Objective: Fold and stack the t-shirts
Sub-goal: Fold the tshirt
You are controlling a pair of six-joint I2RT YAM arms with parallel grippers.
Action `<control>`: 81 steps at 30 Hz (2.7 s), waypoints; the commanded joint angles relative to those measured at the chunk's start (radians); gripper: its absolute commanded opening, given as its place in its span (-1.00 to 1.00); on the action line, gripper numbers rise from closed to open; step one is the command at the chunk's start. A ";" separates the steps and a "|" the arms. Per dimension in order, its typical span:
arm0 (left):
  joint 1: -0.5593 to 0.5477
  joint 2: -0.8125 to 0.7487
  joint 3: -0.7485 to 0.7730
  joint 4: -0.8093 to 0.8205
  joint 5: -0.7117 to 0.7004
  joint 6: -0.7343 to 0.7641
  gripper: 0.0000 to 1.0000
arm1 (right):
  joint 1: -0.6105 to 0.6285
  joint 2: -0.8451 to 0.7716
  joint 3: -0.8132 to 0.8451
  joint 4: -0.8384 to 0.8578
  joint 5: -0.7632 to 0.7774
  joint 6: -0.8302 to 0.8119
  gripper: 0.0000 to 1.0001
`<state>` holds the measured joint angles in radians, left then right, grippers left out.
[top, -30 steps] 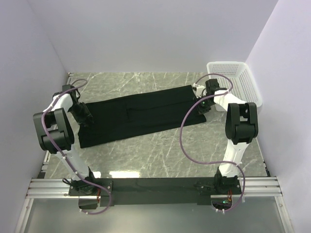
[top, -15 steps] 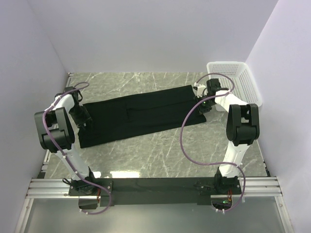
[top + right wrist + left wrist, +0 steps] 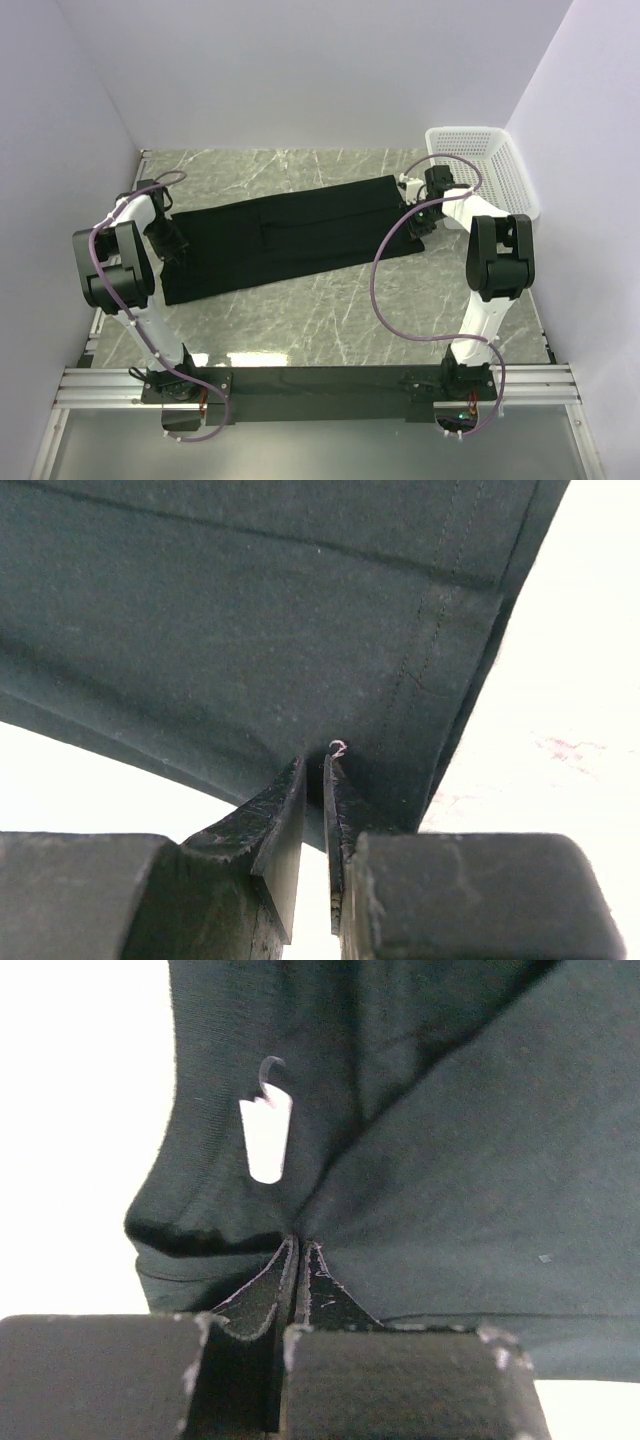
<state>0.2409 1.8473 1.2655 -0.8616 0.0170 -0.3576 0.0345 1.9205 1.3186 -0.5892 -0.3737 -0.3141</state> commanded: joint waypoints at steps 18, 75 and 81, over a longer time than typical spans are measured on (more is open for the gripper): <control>0.003 -0.028 0.110 0.044 -0.185 -0.047 0.03 | -0.007 -0.043 0.007 -0.003 0.042 -0.016 -0.59; -0.134 -0.217 -0.466 0.431 0.373 -0.302 0.09 | 0.286 0.210 0.261 -0.127 -0.314 0.075 -0.60; -0.134 -0.211 -0.460 0.409 0.353 -0.294 0.09 | 0.281 0.250 0.280 -0.092 -0.156 0.151 -0.62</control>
<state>0.1120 1.6009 0.8082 -0.4458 0.4526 -0.6750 0.3183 2.1635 1.5600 -0.7193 -0.6540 -0.2203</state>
